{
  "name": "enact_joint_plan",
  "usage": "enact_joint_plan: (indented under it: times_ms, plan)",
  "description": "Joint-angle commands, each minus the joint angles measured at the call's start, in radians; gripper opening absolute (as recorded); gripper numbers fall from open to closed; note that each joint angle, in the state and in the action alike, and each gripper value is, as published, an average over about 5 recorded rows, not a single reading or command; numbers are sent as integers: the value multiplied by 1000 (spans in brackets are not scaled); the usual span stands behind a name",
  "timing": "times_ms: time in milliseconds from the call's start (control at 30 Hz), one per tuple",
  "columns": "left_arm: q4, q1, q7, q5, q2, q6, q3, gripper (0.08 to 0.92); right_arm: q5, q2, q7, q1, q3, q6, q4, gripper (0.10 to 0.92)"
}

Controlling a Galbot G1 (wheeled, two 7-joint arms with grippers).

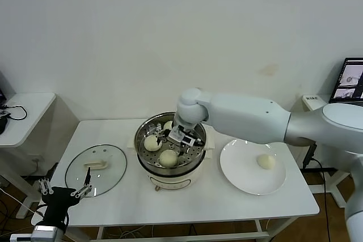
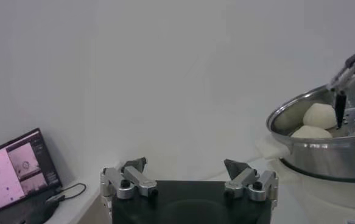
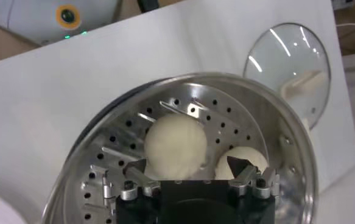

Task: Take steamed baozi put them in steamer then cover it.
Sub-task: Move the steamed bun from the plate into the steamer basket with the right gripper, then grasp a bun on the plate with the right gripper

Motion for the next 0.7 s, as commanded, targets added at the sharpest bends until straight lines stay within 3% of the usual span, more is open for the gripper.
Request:
enact_joint_plan:
  times_ms: [33,367,700]
  plan:
    - [1,-1,0,0,5,0,-1,823,10,-76,-28,23,83,-71,-5,823]
    - [1,-9,2,0,27,2,8,823,66,-389,-88,22,168,-402,101,823]
    - [1,-24,5,12,44,5,50,823,-19,-712,-83,-214,320,-428,150,823]
